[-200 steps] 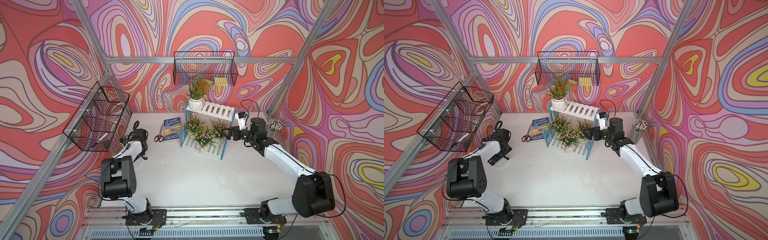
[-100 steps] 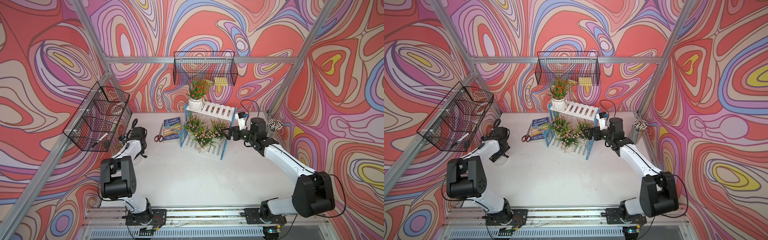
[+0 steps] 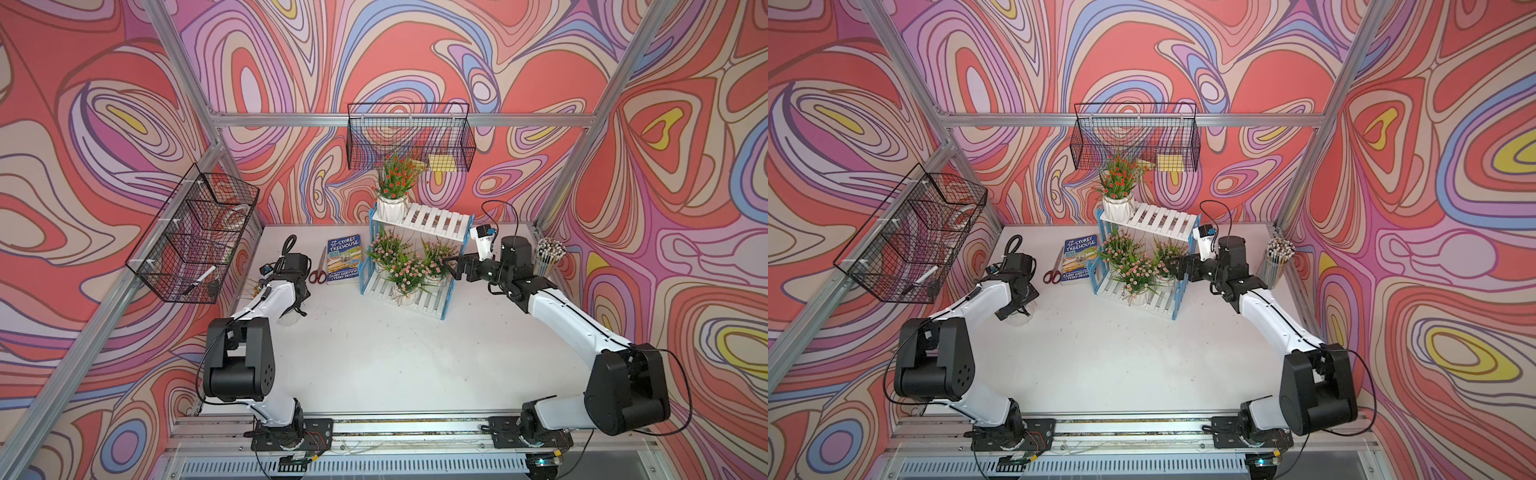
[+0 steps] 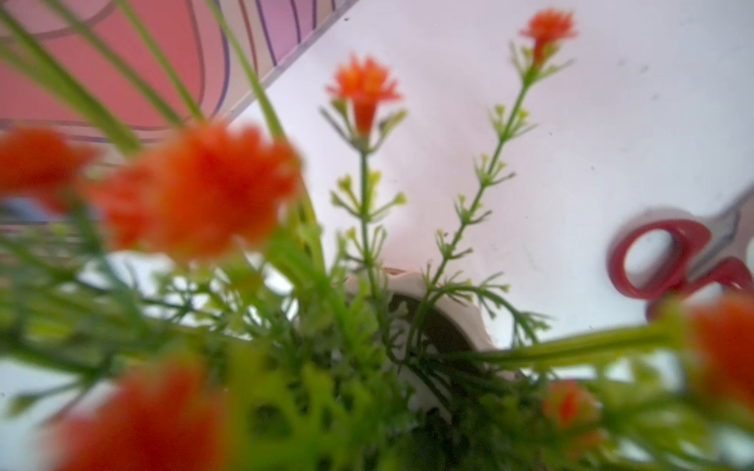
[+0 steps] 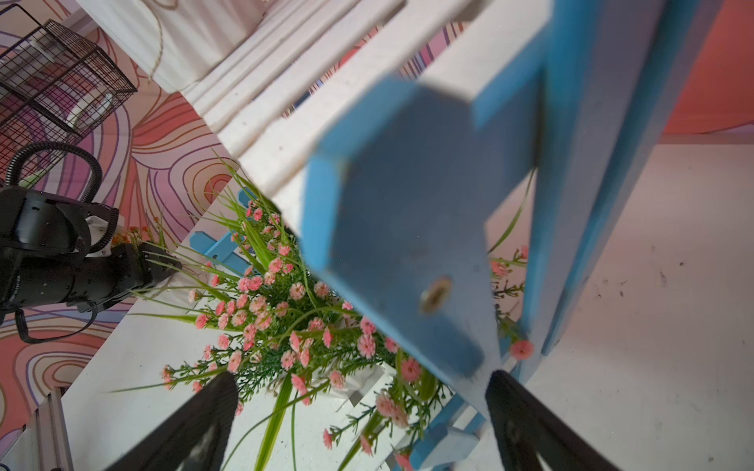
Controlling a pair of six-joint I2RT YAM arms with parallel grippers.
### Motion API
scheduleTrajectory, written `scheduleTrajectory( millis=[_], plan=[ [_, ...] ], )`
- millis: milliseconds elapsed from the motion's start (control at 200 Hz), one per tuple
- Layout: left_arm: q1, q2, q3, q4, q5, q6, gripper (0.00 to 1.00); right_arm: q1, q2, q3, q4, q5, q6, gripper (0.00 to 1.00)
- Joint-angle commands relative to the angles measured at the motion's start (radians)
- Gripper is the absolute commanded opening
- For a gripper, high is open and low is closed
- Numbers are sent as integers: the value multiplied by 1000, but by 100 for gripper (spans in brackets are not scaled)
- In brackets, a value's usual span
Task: Place the baby's breath potted plants on the rack by color
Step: Pick up the baby's breath potted plant from the center of the board.
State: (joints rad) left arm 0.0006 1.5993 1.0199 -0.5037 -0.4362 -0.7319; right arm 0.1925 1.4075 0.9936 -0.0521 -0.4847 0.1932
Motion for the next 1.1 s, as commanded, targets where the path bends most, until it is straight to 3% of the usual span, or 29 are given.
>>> scheduleTrajectory(
  millis=[0,270,731,1097],
  plan=[
    [-28,-55,30,-4,35,52,64,8,-41,-13,6,41,12,98],
    [-95,-105,113,-59,136,149,62,7,-83,-15,-15,124,47,98],
    [-242,-157,355,-209,129,212,63,7,-97,23,-118,249,64,98],
    [-377,-88,613,-296,116,251,63,0,-111,54,-177,327,73,98]
  ],
)
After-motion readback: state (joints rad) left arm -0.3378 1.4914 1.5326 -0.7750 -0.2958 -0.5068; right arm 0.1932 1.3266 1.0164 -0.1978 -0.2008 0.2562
